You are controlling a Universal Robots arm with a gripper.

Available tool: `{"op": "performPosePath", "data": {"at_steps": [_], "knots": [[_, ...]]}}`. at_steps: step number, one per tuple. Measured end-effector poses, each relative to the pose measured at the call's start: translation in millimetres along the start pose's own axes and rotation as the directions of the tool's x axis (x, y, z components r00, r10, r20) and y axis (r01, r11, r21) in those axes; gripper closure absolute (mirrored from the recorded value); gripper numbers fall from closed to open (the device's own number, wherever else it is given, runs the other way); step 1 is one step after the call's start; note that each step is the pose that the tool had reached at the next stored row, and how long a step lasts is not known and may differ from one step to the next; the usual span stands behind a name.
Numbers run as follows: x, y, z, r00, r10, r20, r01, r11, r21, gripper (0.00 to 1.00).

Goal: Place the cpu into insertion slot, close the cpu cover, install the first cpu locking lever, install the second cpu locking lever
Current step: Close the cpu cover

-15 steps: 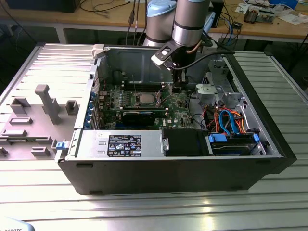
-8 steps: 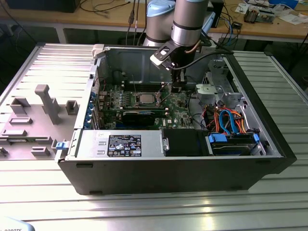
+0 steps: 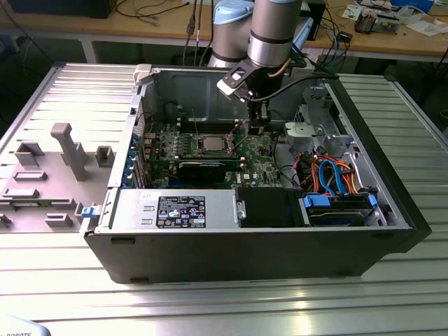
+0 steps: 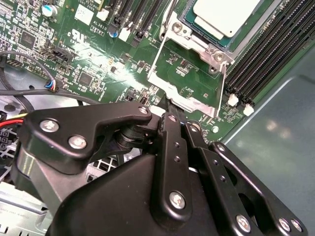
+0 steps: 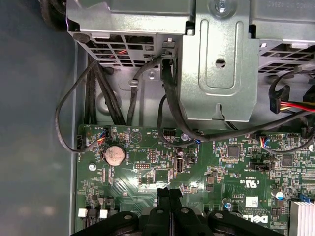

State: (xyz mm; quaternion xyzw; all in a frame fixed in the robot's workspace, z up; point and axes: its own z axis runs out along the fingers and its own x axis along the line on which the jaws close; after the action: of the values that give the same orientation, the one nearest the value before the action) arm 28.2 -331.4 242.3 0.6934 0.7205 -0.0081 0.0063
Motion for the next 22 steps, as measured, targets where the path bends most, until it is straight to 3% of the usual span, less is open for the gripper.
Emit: {"op": "performPosePath", "data": {"at_steps": [22], "knots": [[0.1, -4.9, -2.7, 1.0000, 0.000, -0.0011, 0.000, 1.0000, -0.0001, 0.89]]}}
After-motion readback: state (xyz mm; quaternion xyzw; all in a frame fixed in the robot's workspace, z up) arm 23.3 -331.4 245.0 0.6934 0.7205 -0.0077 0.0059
